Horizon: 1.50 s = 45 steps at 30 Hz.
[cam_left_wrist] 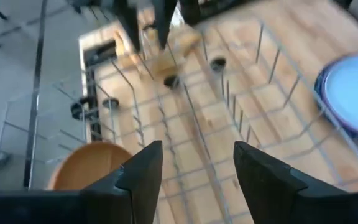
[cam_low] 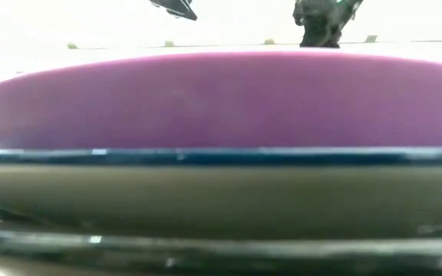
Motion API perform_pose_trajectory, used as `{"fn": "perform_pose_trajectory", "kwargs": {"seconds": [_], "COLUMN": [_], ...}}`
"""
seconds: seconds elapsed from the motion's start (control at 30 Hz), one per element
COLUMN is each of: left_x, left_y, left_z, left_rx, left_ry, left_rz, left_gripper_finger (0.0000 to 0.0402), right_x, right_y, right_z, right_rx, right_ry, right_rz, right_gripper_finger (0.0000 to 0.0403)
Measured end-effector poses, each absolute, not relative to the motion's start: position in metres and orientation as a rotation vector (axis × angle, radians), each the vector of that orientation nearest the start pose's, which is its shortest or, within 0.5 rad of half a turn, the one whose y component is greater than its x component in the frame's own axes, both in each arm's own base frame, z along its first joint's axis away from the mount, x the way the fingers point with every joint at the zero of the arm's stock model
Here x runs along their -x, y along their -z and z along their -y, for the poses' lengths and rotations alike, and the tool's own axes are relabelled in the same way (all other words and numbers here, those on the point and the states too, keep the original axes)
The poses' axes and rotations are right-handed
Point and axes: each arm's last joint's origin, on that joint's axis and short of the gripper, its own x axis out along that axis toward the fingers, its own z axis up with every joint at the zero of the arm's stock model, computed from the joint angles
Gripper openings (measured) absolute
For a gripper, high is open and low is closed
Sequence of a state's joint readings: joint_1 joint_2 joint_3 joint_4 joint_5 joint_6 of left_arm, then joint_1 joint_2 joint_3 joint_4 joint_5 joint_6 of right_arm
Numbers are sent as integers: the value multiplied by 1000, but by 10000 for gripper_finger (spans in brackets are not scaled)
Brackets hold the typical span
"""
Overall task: Sort dishes
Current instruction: Adjust the dish rack on the table
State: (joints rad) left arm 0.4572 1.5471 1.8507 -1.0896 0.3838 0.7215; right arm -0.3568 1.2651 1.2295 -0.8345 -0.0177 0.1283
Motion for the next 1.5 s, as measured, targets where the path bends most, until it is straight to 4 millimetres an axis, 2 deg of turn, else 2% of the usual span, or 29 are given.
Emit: {"fn": "perform_pose_trajectory", "kwargs": {"seconds": [0.13, 0.37, 0.53, 0.67, 0.77, 0.93, 1.03, 1.1, 1.23, 1.5], "left_x": [-276, -273, -279, -284, -285, -284, -281, -278, -273, -263], "left_y": [-424, -436, -434, -420, -409, -396, -381, -374, -369, -384], "left_z": [-97, -57, -17, 21, 47, 83, 105, 117, 130, 138], "left_rx": [-409, -463, -507, -594, -587, -591, -595, -609, -668, -602], "left_ry": [280, 381, 399, 434, 501, 445, 495, 481, 339, 315], "left_rz": [-713, -648, -682, -727, -725, -703, -713, -721, -728, -692], "left_gripper_finger": [168, 154, 154, 154, 154, 154, 154, 154, 154, 154], "right_x": [-225, -218, -216, -215, -215, -217, -218, -221, -227, -235], "right_y": [-322, -293, -268, -256, -250, -244, -239, -236, -238, -271], "right_z": [52, -2, -39, -69, -91, -128, -147, -156, -166, -174], "right_rx": [-327, -429, -498, -510, -472, -495, -509, -483, -432, -407], "right_ry": [310, 190, 140, 111, 119, 88, 47, 68, 136, 145], "right_rz": [-825, -741, -748, -789, -783, -760, -765, -760, -755, -789], "right_gripper_finger": [185, 178, 164, 152, 144, 131, 123, 118, 104, 77]}}
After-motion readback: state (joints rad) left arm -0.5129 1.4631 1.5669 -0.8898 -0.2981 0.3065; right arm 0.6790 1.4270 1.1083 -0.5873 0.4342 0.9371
